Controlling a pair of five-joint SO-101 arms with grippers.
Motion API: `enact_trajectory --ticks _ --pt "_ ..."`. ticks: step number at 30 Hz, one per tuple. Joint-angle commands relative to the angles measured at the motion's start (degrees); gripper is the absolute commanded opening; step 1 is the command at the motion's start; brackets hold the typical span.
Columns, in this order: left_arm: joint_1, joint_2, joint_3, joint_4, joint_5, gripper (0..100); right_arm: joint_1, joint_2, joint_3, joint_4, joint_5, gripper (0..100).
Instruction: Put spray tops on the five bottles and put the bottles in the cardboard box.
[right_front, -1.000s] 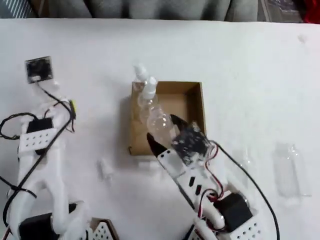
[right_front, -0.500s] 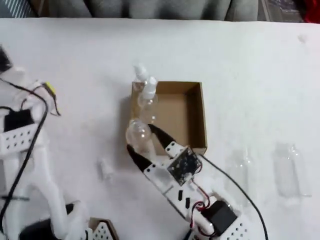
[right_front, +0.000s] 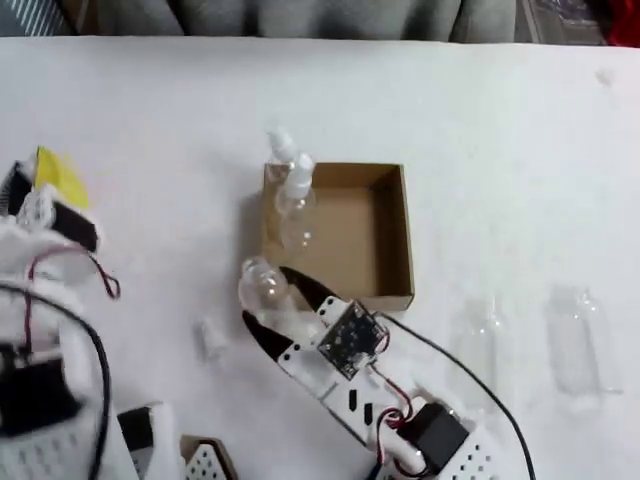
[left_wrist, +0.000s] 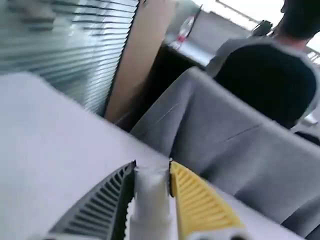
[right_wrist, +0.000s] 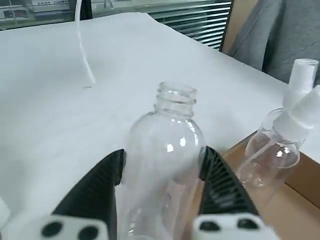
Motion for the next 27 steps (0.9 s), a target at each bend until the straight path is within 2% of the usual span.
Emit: enact_trajectory --ticks 1,6,12,20,27 --pt "7.3 -11.4 1.6 -11.0 0.4 2 -1.0 -0.7 -0.5 0.1 -0.2 1.7" --pt "17.1 -14.3 2.0 -16.4 0.4 2 -1.8 -0.7 1.2 0.1 0.1 1.7" --pt "23.5 -14.2 2.3 -17.1 0.4 2 -7.9 -0.7 2.5 0.6 0.1 1.7" --pt "22.4 -14.9 9.2 -17.2 0.0 2 -10.2 -0.7 2.8 0.1 0.1 1.7" --pt "19.9 -21.4 14.2 -17.1 0.1 2 -10.2 -0.7 3.3 0.1 0.1 1.7"
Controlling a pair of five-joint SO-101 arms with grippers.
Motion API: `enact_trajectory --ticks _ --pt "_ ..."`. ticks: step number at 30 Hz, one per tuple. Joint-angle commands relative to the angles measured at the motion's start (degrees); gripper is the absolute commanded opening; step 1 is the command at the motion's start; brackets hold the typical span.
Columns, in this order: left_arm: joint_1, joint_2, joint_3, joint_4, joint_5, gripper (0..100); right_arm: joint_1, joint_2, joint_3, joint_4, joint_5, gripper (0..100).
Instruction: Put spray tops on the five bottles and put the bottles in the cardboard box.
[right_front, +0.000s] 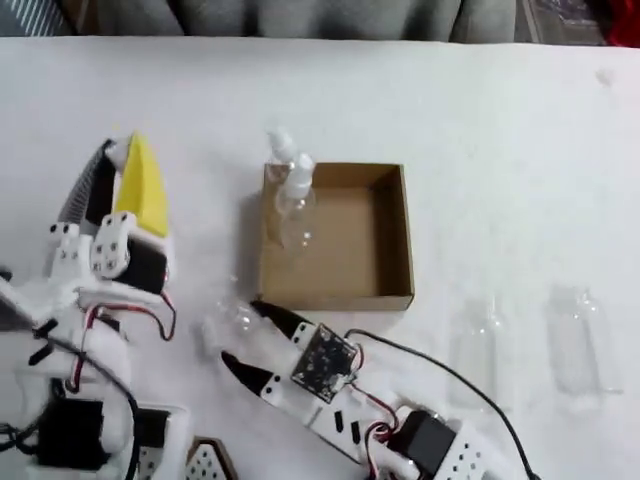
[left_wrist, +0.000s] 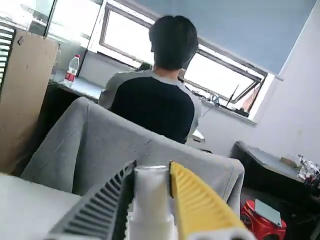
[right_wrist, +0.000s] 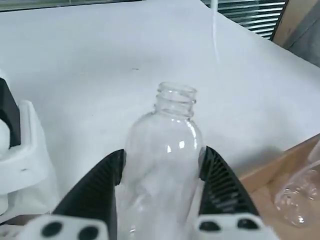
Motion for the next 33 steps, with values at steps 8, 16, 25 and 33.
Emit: enact_trajectory --ticks 8,16,25,33 --pt "-1.1 -6.9 -0.2 4.0 0.0 2 -0.4 -0.7 0.4 -0.1 0.1 1.7" --pt "-1.0 -9.6 0.1 7.7 0.0 2 -0.3 -0.7 0.3 -0.1 0.1 1.7" --pt "-1.1 -9.6 0.2 9.5 -0.1 2 -0.2 -0.7 0.4 -0.1 0.2 1.7" --pt "-1.1 -9.7 0.0 11.0 -3.8 2 0.1 -0.7 0.4 -0.1 0.2 1.7"
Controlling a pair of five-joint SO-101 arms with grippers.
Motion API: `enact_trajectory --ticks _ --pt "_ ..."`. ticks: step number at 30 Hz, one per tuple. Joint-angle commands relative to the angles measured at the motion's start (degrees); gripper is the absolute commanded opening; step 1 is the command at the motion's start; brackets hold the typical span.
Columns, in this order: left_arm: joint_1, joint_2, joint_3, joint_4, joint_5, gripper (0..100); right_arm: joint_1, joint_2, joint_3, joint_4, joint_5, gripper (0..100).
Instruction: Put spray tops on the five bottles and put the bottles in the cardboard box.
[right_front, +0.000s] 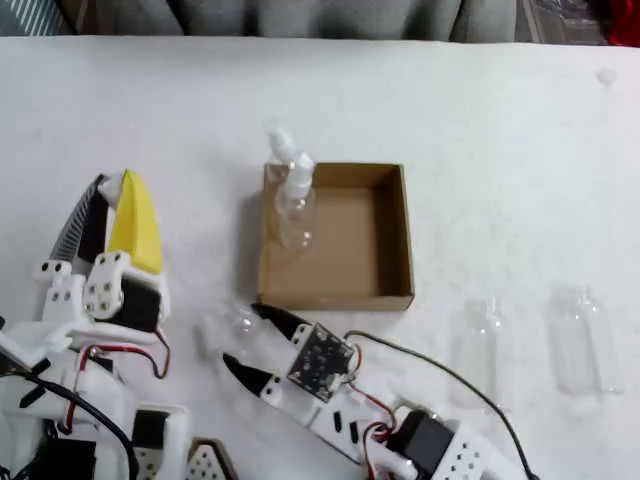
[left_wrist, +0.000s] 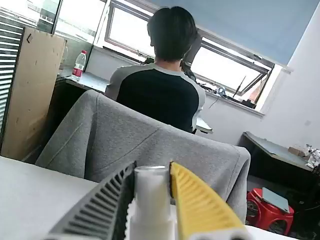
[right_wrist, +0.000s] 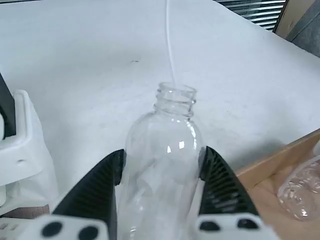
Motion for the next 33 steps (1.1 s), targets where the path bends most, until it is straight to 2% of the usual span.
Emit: enact_trajectory --ticks 1,12,19,30,33 --pt "-0.3 -0.2 -0.5 0.1 -2.7 2 0.7 -0.7 -1.0 -0.1 0.2 1.7" --pt "0.0 0.0 0.7 -0.4 -2.6 2 2.5 -0.7 -1.0 -0.1 0.2 1.7" --pt "7.0 0.0 3.9 -2.5 -2.6 2 2.5 -0.7 -1.1 -0.1 0.2 1.7" --pt "7.5 -0.2 7.7 -2.5 -3.1 2 2.5 -0.7 -1.1 -0.1 0.1 1.7" --pt "10.4 -0.2 8.3 -2.9 -3.1 2 2.5 -0.7 -1.1 -0.1 0.1 1.7"
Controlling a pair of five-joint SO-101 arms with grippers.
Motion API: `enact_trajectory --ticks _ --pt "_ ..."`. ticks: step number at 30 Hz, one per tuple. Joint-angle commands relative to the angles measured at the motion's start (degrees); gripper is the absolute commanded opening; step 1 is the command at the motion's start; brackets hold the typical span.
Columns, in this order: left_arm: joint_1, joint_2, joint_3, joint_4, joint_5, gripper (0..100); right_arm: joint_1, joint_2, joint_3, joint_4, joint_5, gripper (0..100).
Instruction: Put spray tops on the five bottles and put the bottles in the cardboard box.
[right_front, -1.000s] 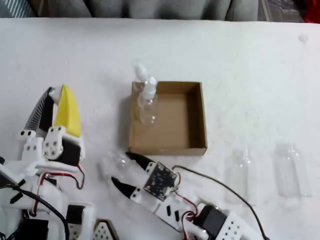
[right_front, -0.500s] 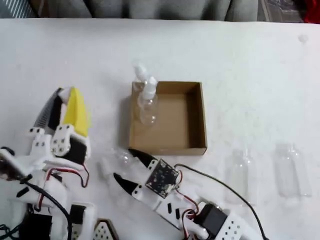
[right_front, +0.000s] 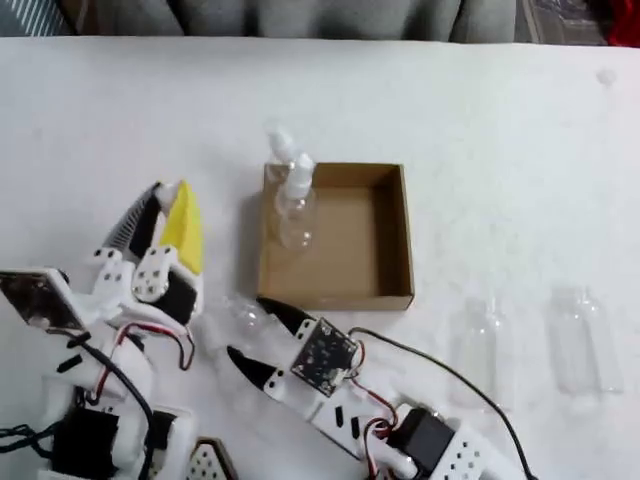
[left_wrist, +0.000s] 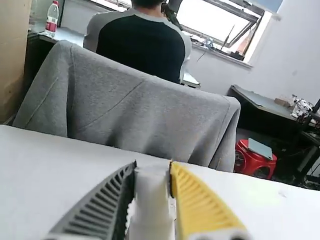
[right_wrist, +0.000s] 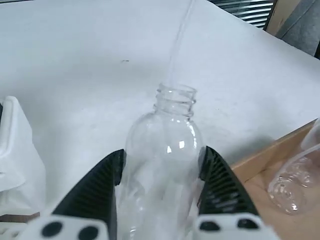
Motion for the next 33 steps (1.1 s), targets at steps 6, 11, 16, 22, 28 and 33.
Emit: enact_trajectory --ticks 6,11,16,22,28,33 --pt "11.4 -0.9 1.8 -1.0 -1.1 2 0.8 -0.8 -1.2 -1.1 -0.4 1.7" --pt "13.9 -0.9 2.5 -0.2 -1.1 2 4.1 -0.8 -1.8 -1.4 -0.4 1.7" --pt "14.4 -0.9 2.5 2.7 -3.2 2 4.5 -0.8 -2.5 -1.1 -0.4 1.7" --pt "14.5 -1.0 2.4 5.6 -9.7 2 6.1 -0.8 -2.8 -1.3 -0.5 1.7" --pt "17.5 -1.0 2.5 6.8 -9.7 2 6.2 -0.8 -3.4 -1.1 -0.5 1.7" --pt "19.9 -1.0 2.5 7.2 -9.8 2 6.2 -0.8 -3.6 -1.0 -0.5 1.7"
